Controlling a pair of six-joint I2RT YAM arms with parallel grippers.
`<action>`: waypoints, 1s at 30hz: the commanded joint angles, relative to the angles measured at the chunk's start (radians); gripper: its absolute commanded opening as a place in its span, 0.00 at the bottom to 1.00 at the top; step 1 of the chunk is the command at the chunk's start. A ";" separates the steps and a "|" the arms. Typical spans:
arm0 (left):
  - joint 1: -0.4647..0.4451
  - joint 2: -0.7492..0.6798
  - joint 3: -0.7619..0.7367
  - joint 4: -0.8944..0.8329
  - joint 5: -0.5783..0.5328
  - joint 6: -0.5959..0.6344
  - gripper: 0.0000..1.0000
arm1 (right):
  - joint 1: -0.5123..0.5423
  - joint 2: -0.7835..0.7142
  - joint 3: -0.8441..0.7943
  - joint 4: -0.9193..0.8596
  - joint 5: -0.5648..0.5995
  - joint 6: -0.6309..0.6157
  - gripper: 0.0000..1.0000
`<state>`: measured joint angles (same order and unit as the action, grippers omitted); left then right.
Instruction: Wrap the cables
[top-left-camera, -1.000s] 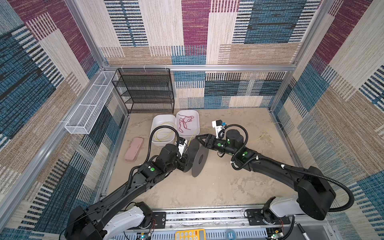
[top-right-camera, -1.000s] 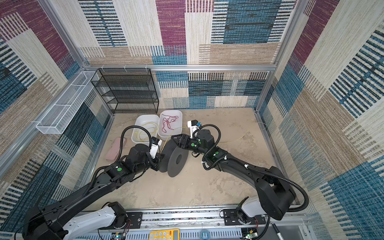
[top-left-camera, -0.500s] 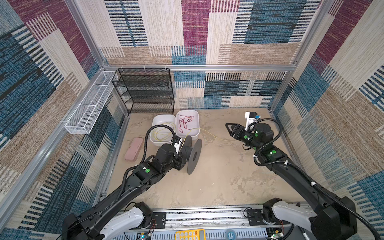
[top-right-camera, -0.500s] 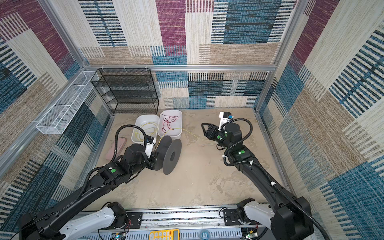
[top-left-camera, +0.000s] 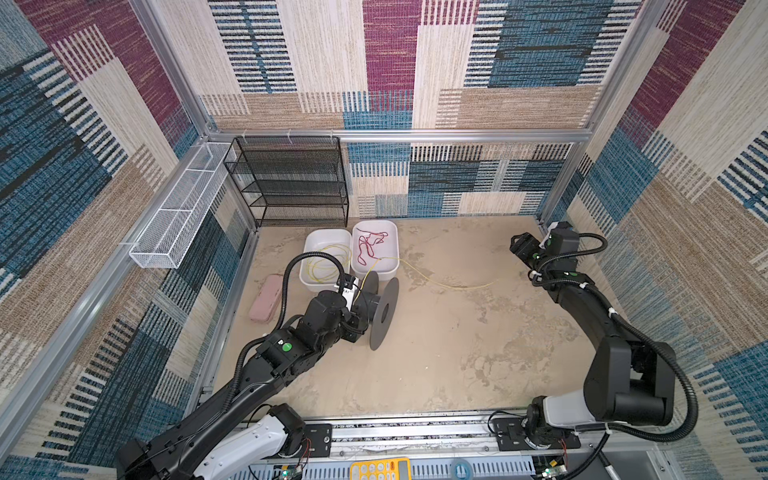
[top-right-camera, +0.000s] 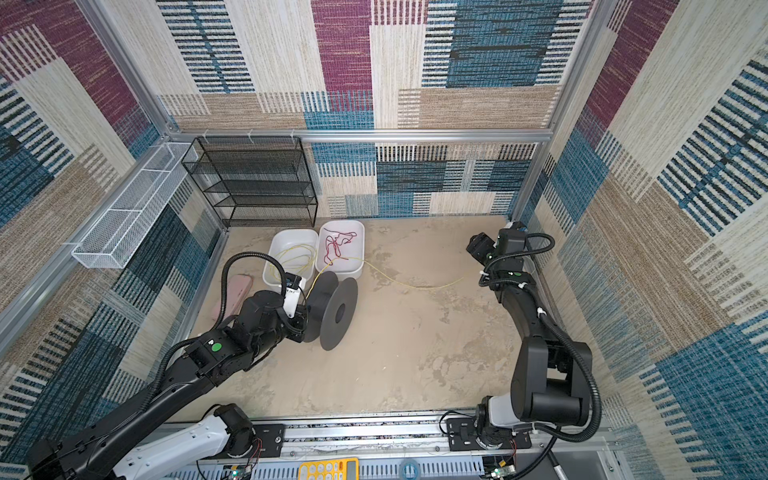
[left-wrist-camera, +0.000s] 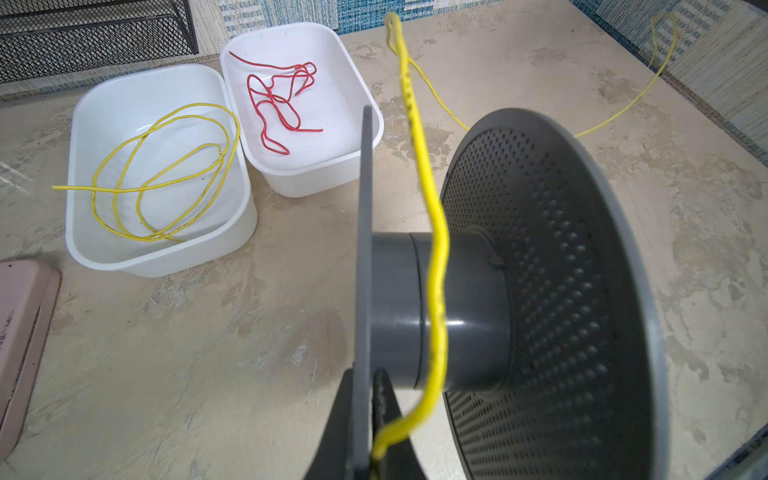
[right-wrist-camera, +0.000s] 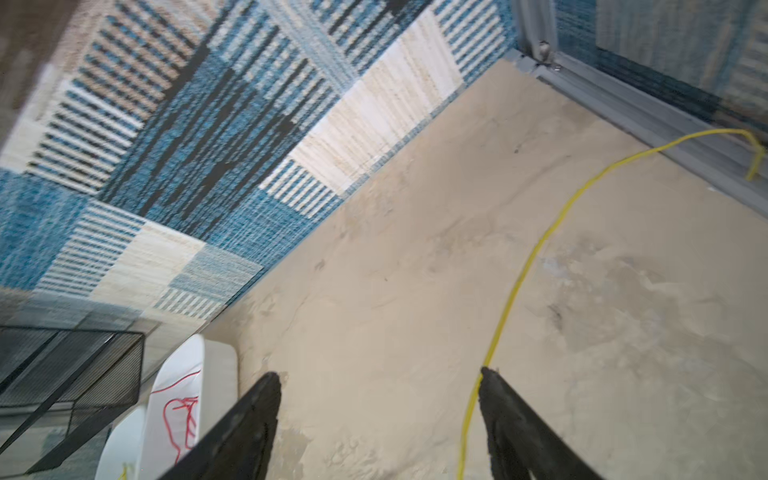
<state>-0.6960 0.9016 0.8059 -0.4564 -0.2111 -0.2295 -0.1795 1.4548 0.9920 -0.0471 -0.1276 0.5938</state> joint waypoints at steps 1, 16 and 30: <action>0.001 -0.014 -0.004 0.044 -0.022 0.001 0.00 | -0.049 0.021 -0.002 0.010 -0.013 0.018 0.78; 0.001 -0.036 0.001 0.031 -0.023 0.002 0.00 | -0.085 0.229 0.075 0.105 -0.189 0.103 0.40; 0.003 -0.095 0.048 -0.037 -0.044 0.045 0.00 | -0.085 0.240 0.116 0.142 -0.268 0.143 0.00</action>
<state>-0.6960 0.8288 0.8299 -0.5102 -0.2317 -0.2111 -0.2668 1.7031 1.0935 0.0315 -0.3538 0.7113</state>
